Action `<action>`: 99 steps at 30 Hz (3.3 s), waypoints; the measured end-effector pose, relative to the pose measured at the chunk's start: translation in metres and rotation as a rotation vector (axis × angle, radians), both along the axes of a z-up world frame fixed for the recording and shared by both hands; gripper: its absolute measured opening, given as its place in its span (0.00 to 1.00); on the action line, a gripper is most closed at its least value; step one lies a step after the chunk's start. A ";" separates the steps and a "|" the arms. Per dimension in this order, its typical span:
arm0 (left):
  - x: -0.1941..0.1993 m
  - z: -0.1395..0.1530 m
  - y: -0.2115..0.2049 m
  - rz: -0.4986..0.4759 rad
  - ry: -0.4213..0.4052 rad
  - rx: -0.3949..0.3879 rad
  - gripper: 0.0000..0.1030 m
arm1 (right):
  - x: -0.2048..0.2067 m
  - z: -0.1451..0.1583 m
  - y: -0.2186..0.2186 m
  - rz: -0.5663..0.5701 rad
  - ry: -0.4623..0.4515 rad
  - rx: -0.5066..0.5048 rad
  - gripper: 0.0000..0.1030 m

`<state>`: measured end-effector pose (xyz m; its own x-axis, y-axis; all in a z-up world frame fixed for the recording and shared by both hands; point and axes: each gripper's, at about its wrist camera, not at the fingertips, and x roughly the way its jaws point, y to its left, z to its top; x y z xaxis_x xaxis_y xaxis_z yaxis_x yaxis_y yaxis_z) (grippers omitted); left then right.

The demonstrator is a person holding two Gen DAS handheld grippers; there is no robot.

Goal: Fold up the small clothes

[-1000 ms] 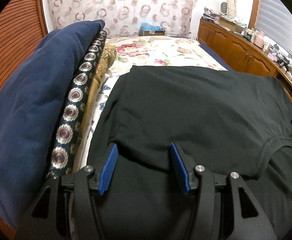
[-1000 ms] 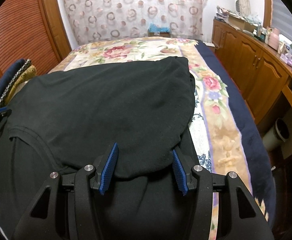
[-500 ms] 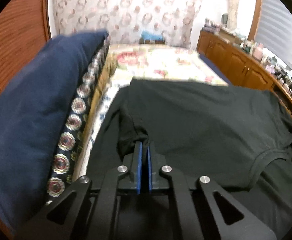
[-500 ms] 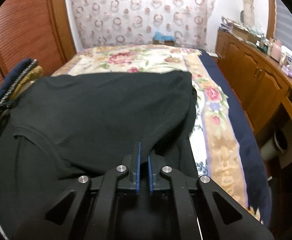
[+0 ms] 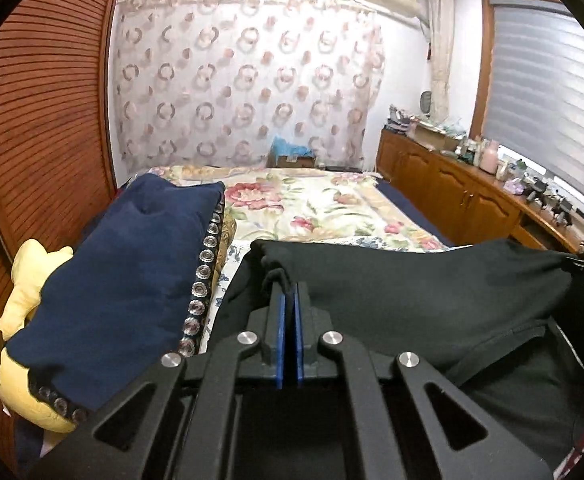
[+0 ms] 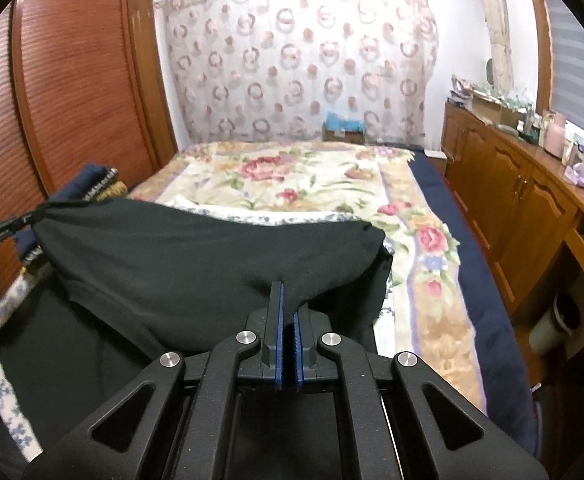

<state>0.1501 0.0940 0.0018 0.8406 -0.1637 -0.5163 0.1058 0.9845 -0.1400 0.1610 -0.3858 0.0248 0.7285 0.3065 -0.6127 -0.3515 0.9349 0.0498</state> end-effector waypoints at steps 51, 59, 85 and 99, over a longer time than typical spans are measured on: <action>-0.156 -0.068 0.025 0.002 0.195 0.112 0.37 | -0.160 -0.037 0.000 0.028 0.101 -0.116 0.18; -0.153 -0.071 0.033 0.027 0.202 0.112 0.45 | -0.142 -0.034 0.032 0.050 0.033 -0.128 0.42; -0.148 -0.092 0.037 0.010 0.273 0.095 0.51 | -0.131 -0.102 0.099 0.161 0.097 -0.105 0.44; -0.144 -0.090 0.028 -0.060 0.275 0.050 0.35 | -0.132 -0.105 0.097 0.150 0.074 -0.079 0.46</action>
<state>0.0065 0.1221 -0.0881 0.6574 -0.1778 -0.7323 0.1292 0.9840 -0.1229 0.0291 -0.2887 -0.0797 0.6302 0.3574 -0.6893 -0.4854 0.8742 0.0095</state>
